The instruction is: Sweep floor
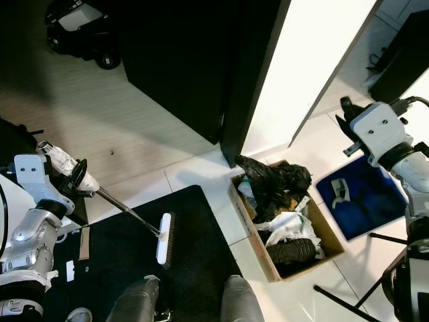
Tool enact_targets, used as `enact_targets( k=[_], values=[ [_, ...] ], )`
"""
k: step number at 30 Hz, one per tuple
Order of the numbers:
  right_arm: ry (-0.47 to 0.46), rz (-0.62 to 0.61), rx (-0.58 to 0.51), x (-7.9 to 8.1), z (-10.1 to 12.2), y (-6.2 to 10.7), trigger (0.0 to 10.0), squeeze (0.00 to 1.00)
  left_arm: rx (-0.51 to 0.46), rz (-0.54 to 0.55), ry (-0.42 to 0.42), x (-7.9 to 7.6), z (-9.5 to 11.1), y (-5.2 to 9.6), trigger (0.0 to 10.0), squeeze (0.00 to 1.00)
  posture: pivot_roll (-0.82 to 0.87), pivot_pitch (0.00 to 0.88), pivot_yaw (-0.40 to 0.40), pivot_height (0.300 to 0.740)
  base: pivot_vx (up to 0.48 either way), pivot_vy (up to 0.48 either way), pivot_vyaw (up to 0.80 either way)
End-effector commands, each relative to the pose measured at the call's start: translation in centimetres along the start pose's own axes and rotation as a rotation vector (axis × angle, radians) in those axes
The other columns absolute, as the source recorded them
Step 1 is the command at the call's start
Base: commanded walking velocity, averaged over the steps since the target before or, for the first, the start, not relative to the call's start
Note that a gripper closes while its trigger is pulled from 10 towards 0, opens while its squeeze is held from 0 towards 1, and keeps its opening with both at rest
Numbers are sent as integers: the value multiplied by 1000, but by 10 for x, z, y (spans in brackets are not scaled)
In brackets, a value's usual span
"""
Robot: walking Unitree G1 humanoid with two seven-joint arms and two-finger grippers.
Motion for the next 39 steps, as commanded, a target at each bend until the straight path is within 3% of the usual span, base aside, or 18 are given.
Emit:
enact_targets(
  k=[1,5,12,27,32,39],
  values=[
    [46,27,-43,-2,10,-3,10000,0,-18,-19,2,-3,3,-1,10000,0,-29,78,11,740,0,0,0],
    [1,16,-88,-1,17,-7,10000,0,-16,-23,4,-5,3,-1,10000,0,-28,79,10,740,0,0,0],
    [-174,-103,-186,-14,31,-15,10000,0,-14,-24,7,-5,2,0,10000,0,-27,81,9,740,0,0,0],
    [-200,-73,-286,-27,56,-23,10000,0,-16,-21,10,-5,1,0,10000,0,-27,84,6,740,0,0,0],
    [-255,10,-312,-32,65,-25,10000,0,-15,-31,16,-6,2,0,10000,0,-27,84,6,740,0,0,0],
    [-294,239,-258,-29,68,-20,10000,0,-14,-69,28,-12,2,0,10000,0,-23,86,6,740,0,0,0]
  ],
)
Point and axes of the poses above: a point about 5 cm out from each wrist's last joint towards the gripper, its own y axis pointing back from the gripper into the wrist, its own z axis along the axis of the wrist's last joint, x = y × z, the point moved 3 cm from there along -y, pointing out of the wrist towards the gripper, and after that the axes turned 4 degrees about y, right-handed, at the moved point
